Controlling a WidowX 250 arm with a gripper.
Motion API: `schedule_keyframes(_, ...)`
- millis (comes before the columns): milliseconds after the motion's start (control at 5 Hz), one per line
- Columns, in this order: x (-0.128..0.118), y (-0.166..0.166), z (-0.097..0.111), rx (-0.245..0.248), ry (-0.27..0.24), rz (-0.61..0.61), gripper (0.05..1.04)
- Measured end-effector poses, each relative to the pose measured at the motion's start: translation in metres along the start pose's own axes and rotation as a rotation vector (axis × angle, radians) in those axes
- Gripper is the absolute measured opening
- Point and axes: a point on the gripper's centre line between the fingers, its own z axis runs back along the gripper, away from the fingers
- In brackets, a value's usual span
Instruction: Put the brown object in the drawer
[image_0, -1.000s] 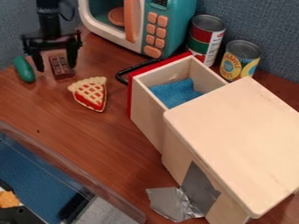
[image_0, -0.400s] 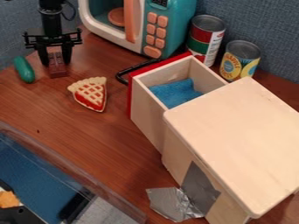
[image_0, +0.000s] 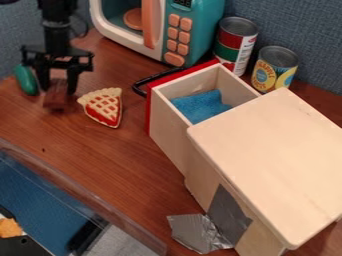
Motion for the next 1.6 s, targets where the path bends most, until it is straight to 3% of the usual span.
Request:
schedule_keyframes(200, -0.020, -0.032, 0.054, -0.034, -0.082, -0.139, 0.583)
schedule_keyframes(600, -0.059, -0.100, 0.111, -0.094, -0.136, -0.343, 0.583)
schedule_keyframes(1000, -0.086, -0.166, 0.136, -0.139, -0.142, -0.491, 0.582)
schedule_keyframes(1200, -0.091, -0.186, 0.124, -0.138, -0.109, -0.514, 0.582)
schedule_keyframes(1600, -0.091, -0.187, 0.123, -0.132, -0.091, -0.497, 0.582)
